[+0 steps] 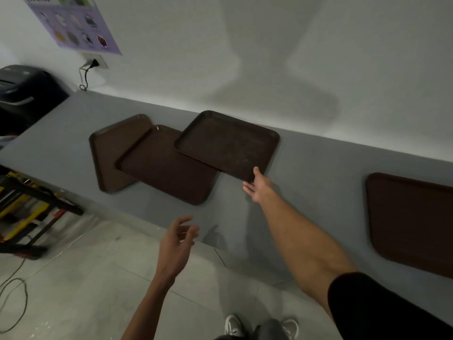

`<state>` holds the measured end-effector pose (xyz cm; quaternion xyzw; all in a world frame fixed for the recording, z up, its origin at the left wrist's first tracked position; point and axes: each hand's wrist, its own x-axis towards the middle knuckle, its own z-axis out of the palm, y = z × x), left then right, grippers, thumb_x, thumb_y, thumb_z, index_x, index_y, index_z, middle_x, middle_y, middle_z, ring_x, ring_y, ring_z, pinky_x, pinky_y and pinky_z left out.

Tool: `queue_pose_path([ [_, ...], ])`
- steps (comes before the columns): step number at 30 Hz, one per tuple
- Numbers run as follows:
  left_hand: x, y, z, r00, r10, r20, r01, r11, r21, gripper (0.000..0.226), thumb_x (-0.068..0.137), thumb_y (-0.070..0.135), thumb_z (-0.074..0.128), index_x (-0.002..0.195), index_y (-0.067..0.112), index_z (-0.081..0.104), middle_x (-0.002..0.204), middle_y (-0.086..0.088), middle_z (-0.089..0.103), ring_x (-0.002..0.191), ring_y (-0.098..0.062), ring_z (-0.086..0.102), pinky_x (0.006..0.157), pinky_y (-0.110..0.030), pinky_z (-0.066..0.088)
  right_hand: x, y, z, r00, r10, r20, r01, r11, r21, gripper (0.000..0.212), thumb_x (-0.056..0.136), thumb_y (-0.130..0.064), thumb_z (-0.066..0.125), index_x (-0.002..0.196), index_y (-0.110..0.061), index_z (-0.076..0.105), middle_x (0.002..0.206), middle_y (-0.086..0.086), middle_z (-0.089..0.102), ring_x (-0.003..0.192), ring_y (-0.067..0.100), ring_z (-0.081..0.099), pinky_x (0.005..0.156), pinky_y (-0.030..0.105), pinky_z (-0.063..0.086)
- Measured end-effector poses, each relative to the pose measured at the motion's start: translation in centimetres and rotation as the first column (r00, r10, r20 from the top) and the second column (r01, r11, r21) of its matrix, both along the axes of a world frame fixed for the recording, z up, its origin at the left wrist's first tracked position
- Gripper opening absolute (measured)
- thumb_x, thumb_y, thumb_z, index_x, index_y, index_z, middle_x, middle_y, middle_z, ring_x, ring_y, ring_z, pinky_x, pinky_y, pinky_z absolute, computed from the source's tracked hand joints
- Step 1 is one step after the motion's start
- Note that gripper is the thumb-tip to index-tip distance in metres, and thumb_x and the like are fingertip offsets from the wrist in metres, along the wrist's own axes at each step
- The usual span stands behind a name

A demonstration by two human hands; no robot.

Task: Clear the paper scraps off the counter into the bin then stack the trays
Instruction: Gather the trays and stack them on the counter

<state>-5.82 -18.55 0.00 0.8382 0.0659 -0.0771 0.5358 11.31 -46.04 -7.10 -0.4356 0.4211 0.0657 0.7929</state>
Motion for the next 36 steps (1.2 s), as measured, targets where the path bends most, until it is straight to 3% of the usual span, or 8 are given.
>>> queue_pose_path([
  [4,0.8,2.5,0.8,1.0,0.018,-0.004,-0.017,1.0,0.018,0.025,0.104,0.02,0.058,0.127,0.029,0.062,0.101,0.007,0.077,0.094,-0.006,0.074,0.079,-0.03,0.062,2.4,0.2,-0.2,0.993,-0.114,0.021,0.115,0.992,-0.046,0.041,0.113,-0.034,0.046,0.141,-0.005,0.049,0.126,0.012,0.064,0.092,0.031,0.074,0.075,0.043,0.065],
  [7,1.9,3.4,1.3,0.999,0.043,-0.003,-0.043,0.999,0.005,0.025,0.104,0.02,0.057,0.127,0.027,0.063,0.102,0.004,0.078,0.093,-0.008,0.074,0.081,-0.033,0.061,2.5,0.3,0.9,0.969,-0.215,0.119,0.226,0.97,-0.09,0.03,0.114,-0.028,0.04,0.134,-0.005,0.045,0.139,0.016,0.058,0.107,0.037,0.071,0.06,0.038,0.065],
  [13,4.9,2.3,2.6,0.996,0.078,0.032,-0.076,0.995,-0.06,0.028,0.103,0.03,0.06,0.131,0.026,0.059,0.115,0.001,0.071,0.104,-0.014,0.07,0.087,-0.038,0.06,-4.3,-3.1,7.0,0.953,-0.155,0.26,0.254,0.878,-0.406,0.026,0.114,-0.031,0.042,0.124,-0.007,0.047,0.132,0.012,0.056,0.106,0.032,0.068,0.065,0.04,0.066],
  [17,6.1,0.6,3.6,0.988,0.142,0.053,-0.135,0.984,-0.115,0.043,0.103,0.044,0.057,0.14,0.025,0.049,0.12,0.008,0.061,0.113,-0.014,0.063,0.097,-0.043,0.054,-11.9,-7.8,10.2,0.943,-0.112,0.315,0.261,0.834,-0.486,0.037,0.113,-0.04,0.043,0.13,-0.008,0.051,0.13,0.013,0.065,0.108,0.028,0.071,0.07,0.046,0.067],
  [21,6.8,-2.0,4.4,0.985,0.173,0.007,-0.167,0.958,-0.233,0.048,0.103,0.051,0.052,0.141,0.022,0.047,0.13,-0.005,0.06,0.11,-0.013,0.061,0.104,-0.048,0.05,-20.3,-11.7,14.2,0.934,-0.115,0.338,0.301,0.766,-0.569,0.035,0.111,-0.044,0.045,0.119,-0.015,0.062,0.113,0.007,0.075,0.1,0.024,0.075,0.066,0.036,0.064],
  [27,4.8,-8.3,6.8,0.976,-0.152,-0.157,0.073,0.902,-0.425,0.063,0.096,0.072,0.047,0.139,0.027,0.057,0.132,-0.002,0.067,0.121,-0.023,0.066,0.095,-0.048,0.056,-30.6,-16.9,18.0,0.904,-0.189,0.382,0.387,0.74,-0.549,0.035,0.111,-0.043,0.046,0.112,-0.017,0.069,0.107,0.005,0.078,0.103,0.022,0.076,0.088,0.05,0.062],
  [32,0.2,-15.2,8.7,0.944,-0.273,-0.184,0.142,0.842,-0.521,0.031,0.105,0.042,0.05,0.127,0.029,0.066,0.121,0.01,0.075,0.113,-0.011,0.07,0.095,-0.04,0.056,-36.3,-20.9,18.3,0.864,-0.269,0.426,0.485,0.67,-0.562,0.035,0.111,-0.041,0.049,0.103,-0.014,0.069,0.095,0.006,0.073,0.094,0.029,0.068,0.086,0.045,0.057],
  [36,-1.2,-18.5,8.6,0.966,-0.256,-0.034,0.223,0.891,-0.396,0.035,0.107,0.042,0.046,0.114,0.018,0.07,0.115,-0.009,0.072,0.111,-0.028,0.068,0.097,-0.049,0.052,-39.1,-24.7,17.6,0.869,-0.28,0.408,0.479,0.679,-0.556,0.034,0.111,-0.041,0.049,0.102,-0.015,0.07,0.095,0.006,0.072,0.093,0.02,0.067,0.088,0.047,0.056],
])
